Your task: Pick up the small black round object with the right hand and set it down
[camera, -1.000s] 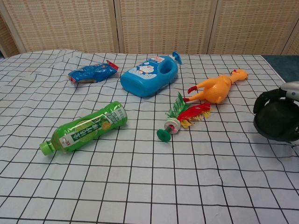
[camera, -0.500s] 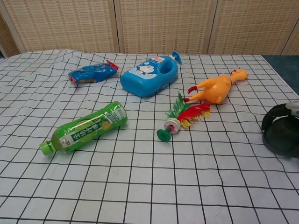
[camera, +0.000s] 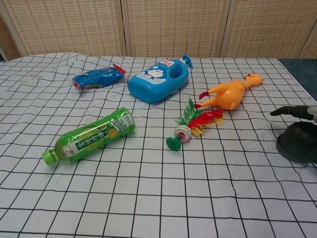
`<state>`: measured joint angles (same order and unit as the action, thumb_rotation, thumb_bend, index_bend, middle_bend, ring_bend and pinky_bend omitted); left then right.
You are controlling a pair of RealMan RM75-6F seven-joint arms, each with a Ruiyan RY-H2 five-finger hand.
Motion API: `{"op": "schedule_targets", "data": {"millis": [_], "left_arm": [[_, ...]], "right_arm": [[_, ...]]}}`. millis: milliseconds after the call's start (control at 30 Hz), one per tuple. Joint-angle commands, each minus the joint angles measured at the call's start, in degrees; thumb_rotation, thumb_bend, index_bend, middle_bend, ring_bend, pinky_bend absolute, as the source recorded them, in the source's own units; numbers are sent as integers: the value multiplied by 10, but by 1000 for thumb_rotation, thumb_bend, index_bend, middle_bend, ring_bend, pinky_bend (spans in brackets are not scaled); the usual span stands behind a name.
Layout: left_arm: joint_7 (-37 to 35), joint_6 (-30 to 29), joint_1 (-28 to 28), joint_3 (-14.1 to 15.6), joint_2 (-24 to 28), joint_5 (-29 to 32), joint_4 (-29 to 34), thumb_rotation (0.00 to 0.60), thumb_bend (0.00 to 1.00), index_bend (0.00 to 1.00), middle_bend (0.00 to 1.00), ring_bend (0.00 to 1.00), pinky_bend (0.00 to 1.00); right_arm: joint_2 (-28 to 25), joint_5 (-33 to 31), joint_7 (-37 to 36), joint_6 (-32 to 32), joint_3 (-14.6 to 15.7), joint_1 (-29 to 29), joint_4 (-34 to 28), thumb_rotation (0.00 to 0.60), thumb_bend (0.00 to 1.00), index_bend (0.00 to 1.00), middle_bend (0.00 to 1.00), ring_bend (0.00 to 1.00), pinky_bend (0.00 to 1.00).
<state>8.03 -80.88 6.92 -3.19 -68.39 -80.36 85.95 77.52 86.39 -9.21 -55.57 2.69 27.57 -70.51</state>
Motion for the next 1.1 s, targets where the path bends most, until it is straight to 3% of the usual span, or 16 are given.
{"op": "schedule_targets", "data": {"millis": [33, 300, 633, 933, 1100], "left_arm": [[-1, 2, 0, 0, 0, 2, 1, 600, 368, 166, 189, 146, 273], [0, 5, 1, 0, 0, 4, 2, 600, 368, 166, 189, 146, 273], [3, 8, 2, 1, 0, 5, 2, 600, 367, 166, 189, 146, 273], [5, 9, 3, 0, 0, 7, 2, 600, 367, 166, 190, 146, 274], [4, 7, 3, 1, 0, 6, 3, 600, 367, 166, 190, 147, 274]], "right_arm": [[-3, -9, 18, 1, -2, -4, -6, 600, 125, 2, 0, 0, 75], [-11, -16, 33, -15, -8, -13, -31, 600, 125, 58, 0, 0, 97], [-3, -8, 34, -56, -16, -28, -26, 600, 125, 156, 75, 14, 258], [-2, -19, 36, -37, -17, -26, -27, 600, 125, 196, 186, 140, 347], [2, -11, 28, -55, -20, -31, -22, 600, 125, 350, 352, 284, 487]]}}
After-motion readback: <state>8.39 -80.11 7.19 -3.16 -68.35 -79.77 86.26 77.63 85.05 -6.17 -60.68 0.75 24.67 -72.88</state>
